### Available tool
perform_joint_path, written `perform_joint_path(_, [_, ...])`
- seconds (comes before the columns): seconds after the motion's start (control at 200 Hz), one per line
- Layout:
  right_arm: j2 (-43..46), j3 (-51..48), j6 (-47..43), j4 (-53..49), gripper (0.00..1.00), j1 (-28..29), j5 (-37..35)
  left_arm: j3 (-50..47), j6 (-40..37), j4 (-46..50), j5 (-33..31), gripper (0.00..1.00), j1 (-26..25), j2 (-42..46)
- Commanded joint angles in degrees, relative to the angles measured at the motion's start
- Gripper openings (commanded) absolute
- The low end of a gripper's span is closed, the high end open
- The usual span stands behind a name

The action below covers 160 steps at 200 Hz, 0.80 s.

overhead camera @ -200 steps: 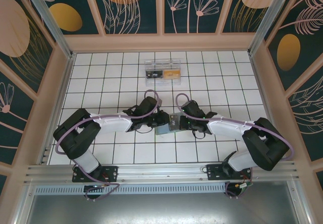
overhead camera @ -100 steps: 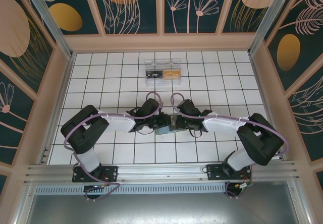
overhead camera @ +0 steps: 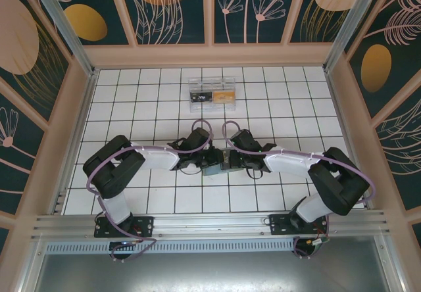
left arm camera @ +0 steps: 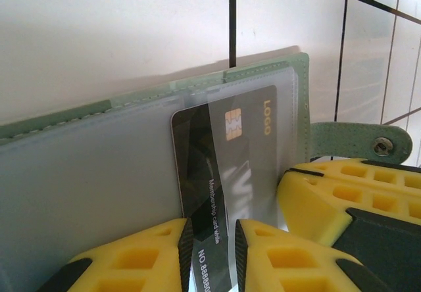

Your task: Take the credit cards out of the card holder

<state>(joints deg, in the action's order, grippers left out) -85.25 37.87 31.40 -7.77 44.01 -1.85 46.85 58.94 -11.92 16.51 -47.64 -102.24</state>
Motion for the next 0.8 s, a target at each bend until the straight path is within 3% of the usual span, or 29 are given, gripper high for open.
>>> perform_joint_path(0.0, [-0.68, -1.22, 0.16, -0.59, 0.00, 0.55, 0.39, 0.62, -1.26, 6.37, -3.50, 0.27, -0.29, -0.92])
perform_joint_path(0.415, [-1.40, -1.57, -0.03, -1.06, 0.00, 0.55, 0.43, 0.26, -1.23, 6.11, -3.65, 0.25, -0.34, 0.79])
perform_joint_path(0.606, [-1.39, -2.00, 0.30, -1.11, 0.00, 0.55, 0.56, 2.77, -2.09, 11.52, -6.00, 0.25, -0.45, -1.59])
perform_joint_path(0.796, [-1.20, -1.96, 0.29, -0.77, 0.00, 0.55, 0.72, 2.81, -1.83, 8.17, -2.91, 0.26, -0.83, -2.85])
